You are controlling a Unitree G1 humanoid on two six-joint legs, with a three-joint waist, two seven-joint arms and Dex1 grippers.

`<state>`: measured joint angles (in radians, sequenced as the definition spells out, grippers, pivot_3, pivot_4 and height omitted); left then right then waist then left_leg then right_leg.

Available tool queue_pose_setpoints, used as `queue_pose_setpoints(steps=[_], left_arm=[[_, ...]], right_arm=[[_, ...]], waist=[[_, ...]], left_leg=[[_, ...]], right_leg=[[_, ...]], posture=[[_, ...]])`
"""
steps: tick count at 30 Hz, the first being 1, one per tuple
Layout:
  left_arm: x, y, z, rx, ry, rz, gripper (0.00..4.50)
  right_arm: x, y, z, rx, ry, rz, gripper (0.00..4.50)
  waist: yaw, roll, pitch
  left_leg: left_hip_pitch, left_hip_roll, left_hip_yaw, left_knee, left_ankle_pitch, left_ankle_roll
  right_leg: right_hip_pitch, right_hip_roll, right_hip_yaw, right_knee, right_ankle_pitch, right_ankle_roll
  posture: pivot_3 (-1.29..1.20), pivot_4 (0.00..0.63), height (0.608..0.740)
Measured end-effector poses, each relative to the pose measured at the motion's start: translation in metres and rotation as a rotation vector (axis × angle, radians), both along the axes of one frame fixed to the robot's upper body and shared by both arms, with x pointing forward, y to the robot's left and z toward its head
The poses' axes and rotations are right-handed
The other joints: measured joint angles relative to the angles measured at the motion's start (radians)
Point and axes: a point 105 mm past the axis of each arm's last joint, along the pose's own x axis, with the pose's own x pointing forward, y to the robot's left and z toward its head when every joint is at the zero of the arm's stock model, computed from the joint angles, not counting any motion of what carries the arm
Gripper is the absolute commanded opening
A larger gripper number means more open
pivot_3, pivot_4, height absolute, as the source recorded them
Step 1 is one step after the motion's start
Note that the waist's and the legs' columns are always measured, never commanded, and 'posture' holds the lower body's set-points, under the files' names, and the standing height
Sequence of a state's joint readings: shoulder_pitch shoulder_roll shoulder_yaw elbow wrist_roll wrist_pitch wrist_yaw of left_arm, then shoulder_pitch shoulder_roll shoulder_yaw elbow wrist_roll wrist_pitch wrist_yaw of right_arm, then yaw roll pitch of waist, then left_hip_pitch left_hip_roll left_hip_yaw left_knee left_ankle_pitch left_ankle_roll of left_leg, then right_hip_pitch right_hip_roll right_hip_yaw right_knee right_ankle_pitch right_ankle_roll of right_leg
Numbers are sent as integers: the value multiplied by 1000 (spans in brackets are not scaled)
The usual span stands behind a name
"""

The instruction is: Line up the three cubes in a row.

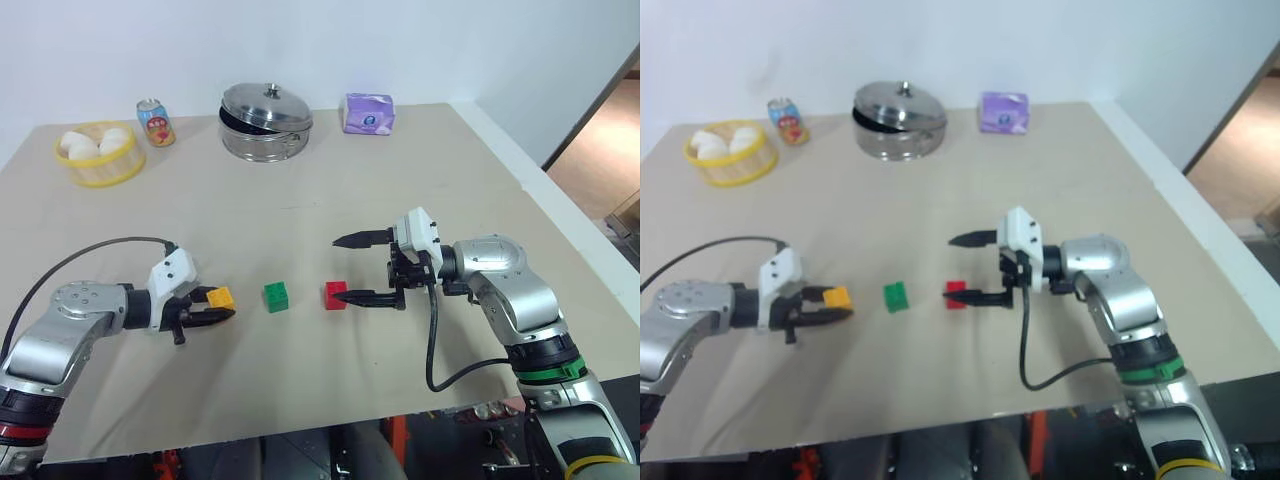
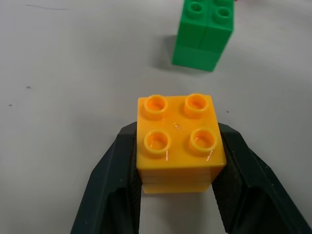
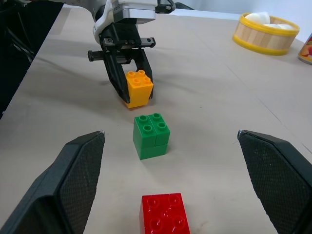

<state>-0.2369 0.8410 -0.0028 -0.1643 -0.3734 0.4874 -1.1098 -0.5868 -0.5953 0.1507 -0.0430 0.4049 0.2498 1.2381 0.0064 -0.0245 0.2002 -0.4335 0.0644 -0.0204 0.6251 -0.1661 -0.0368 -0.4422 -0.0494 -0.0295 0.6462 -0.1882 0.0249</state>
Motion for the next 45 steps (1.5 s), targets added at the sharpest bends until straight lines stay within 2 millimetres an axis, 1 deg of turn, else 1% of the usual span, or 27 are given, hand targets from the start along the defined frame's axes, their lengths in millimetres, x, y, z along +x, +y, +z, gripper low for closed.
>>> queue_pose_setpoints(steps=[4, 8, 13, 17, 25, 35, 44, 45], left_arm=[[2, -1, 5, 6, -34, -40, 1358], [1, -1, 3, 39, -36, -89, 1358], [2, 3, 2, 75, -34, -118, 1358], [6, 9, 4, 92, -41, -113, 1358], [3, 9, -2, 110, -14, -149, 1358], [10, 12, -1, 145, -32, -176, 1358], [11, 12, -1, 156, -29, -198, 1358], [12, 12, -1, 158, -26, -203, 1858]], right_arm=[[-1, 0, 1, -5, -7, 1, 4500], [-1, -1, 0, -7, -2, -1, 4500], [-2, -1, -1, -12, 13, 4, 4500], [-2, -1, -2, -15, 21, 9, 4500], [-2, -1, -2, -17, 22, 10, 4500], [-2, -2, -2, -17, 25, 5, 4500], [-2, -3, -4, -20, 30, -7, 4500], [-2, -4, -5, -21, 33, -9, 4500]], waist=[[0, 0, 0], [0, 0, 0], [0, 0, 0], [0, 0, 0], [0, 0, 0], [0, 0, 0], [0, 0, 0], [0, 0, 0]], left_leg=[[0, 0, 0, 0, 0, 0], [1, 0, 0, 0, 0, 0], [1, 0, 0, -1, 0, 0], [1, 0, 0, -1, 0, 0], [1, 0, 0, -1, 0, 0], [1, 0, 0, -1, 0, 0], [2, 0, 0, -1, 0, 0], [2, 0, 0, 0, 0, 1]], right_leg=[[0, 0, 0, 0, 0, 0], [0, 0, 0, 0, 0, 0], [0, 0, 0, 0, 0, 0], [0, 0, 0, 0, 0, 0], [0, 0, 0, 0, 0, 0], [0, 0, 0, 0, 0, 0], [1, 0, 0, 1, 0, 0], [1, 0, 0, 1, 0, 0]], posture=[[0, 150, 740], [0, 150, 740], [0, 150, 740], [0, 150, 740], [0, 150, 740], [0, 150, 740], [0, 150, 740], [0, 150, 740]])
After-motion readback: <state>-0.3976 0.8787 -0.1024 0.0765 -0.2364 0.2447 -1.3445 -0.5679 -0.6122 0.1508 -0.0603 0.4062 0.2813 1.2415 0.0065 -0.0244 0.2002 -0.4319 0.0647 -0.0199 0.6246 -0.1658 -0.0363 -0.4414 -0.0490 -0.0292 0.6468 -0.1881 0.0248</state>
